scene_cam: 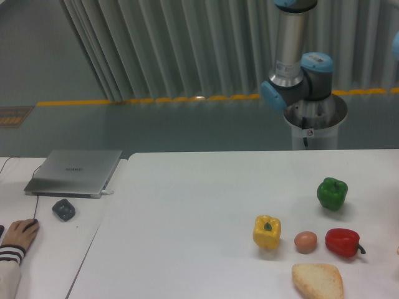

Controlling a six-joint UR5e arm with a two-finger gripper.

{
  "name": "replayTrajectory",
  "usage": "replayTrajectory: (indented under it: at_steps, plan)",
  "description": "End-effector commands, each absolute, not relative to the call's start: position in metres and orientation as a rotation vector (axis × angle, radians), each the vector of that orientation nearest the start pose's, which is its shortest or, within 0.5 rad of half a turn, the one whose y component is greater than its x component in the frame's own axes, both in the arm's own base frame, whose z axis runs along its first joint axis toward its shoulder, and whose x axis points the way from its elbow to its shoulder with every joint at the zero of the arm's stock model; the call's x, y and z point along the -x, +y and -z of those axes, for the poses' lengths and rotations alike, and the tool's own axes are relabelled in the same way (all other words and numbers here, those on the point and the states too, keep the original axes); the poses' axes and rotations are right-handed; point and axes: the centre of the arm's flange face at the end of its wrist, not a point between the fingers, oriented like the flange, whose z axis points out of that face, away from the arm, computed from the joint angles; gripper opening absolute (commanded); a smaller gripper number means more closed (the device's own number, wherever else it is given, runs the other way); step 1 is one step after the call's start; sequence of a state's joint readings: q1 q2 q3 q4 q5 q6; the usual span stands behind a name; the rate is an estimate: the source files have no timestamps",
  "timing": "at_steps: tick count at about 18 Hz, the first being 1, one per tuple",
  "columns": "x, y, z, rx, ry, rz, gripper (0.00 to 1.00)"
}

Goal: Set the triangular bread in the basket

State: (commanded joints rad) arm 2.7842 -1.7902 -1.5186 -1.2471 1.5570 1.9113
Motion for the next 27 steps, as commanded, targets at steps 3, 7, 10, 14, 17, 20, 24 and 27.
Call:
replayTrajectory:
  at_steps: [3, 7, 10, 14, 17, 20, 24, 27]
  plan:
    - [0.504, 0.34, -0.429, 2.933, 1.066, -0.247, 1.0]
    - [0.496, 0.353, -0.428, 2.957, 0.966, -0.242, 1.0]
    - [0.491, 0.36, -0.428, 2.963, 0.904, -0.238, 1.0]
    - [0.488, 0.362, -0.42, 2.968, 0.842, -0.21, 1.0]
    - [0.491, 0.364, -0.421, 2.978, 0.744, -0.264, 1.0]
    - [0.486, 0.37, -0.418, 2.981, 0.58, -0.242, 1.0]
    - [0.487, 0.389, -0.417, 2.895, 0.381, -0.259, 1.0]
    - [0.477, 0.415, -0.418, 2.868, 0.193, -0.251, 1.0]
